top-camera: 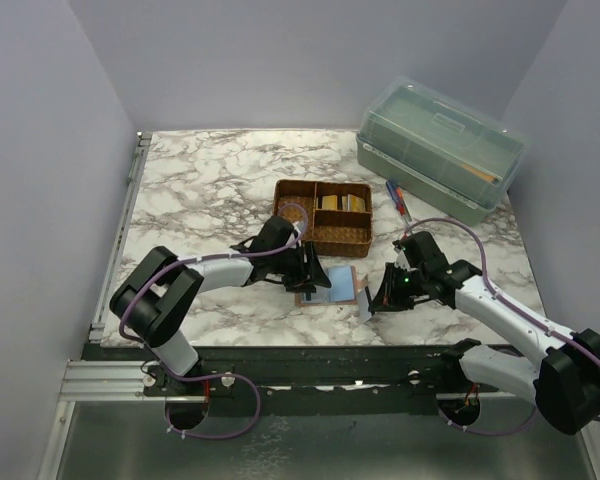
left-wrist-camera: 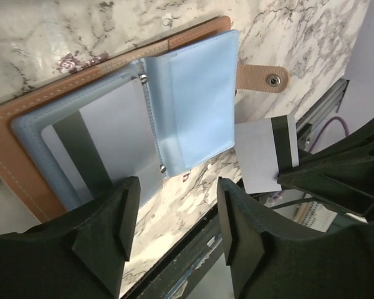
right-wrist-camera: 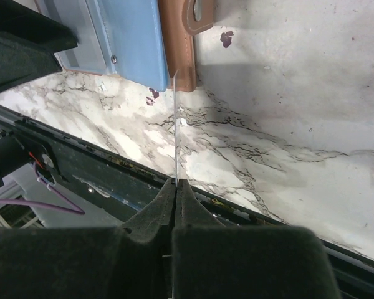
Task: Put the credit cards into the card holder
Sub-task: Insert the credit card into the card holder.
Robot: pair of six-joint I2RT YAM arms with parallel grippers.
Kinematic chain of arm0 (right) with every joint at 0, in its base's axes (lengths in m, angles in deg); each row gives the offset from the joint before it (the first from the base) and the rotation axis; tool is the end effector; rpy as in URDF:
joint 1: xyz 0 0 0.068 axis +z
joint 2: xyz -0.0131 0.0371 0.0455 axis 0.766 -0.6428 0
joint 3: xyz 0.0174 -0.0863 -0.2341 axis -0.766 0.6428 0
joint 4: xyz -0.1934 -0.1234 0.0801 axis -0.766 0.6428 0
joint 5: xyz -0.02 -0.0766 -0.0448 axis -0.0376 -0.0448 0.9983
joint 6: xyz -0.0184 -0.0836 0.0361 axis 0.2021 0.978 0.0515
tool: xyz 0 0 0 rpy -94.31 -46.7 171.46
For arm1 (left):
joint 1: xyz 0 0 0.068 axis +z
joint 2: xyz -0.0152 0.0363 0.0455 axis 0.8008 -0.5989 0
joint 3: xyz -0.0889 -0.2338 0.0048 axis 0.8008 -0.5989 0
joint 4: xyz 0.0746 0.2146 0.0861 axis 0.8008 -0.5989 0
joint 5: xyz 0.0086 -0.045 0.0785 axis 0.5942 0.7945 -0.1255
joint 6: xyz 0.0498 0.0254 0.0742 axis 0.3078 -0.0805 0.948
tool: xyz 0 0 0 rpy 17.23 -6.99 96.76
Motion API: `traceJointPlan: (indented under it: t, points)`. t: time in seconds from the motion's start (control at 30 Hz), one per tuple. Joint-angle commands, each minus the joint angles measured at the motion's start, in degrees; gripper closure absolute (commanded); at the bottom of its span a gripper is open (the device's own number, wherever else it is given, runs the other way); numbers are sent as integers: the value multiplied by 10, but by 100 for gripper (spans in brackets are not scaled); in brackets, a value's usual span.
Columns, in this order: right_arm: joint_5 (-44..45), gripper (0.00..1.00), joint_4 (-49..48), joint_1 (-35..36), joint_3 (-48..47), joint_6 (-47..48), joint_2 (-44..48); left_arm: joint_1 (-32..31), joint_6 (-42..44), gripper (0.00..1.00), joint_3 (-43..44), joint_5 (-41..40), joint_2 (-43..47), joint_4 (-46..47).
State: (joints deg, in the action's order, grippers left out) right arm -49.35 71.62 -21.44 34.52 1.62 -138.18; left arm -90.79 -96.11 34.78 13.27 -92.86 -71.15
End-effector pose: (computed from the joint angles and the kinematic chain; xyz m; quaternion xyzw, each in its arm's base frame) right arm 0.1665 0.1248 0.1400 0.0494 0.9516 0.2851 0.1039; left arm 0.2318 -0.2318 0.1093 -0.0034 0.9014 -0.4239 0.0885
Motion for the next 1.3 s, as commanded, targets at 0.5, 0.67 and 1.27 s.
traceJointPlan:
  t: [0.5, 0.67, 1.27]
  points:
    - [-69, 100, -109, 4, 19, 5, -10, -75, -47, 41, 142, -129, -59, -116]
    - [-76, 100, -110, 4, 22, 7, -2, -80, -45, 41, 163, -126, -66, -115]
    - [-89, 100, -114, 4, 21, 10, -13, -97, 0, 56, 193, -166, -79, -154]
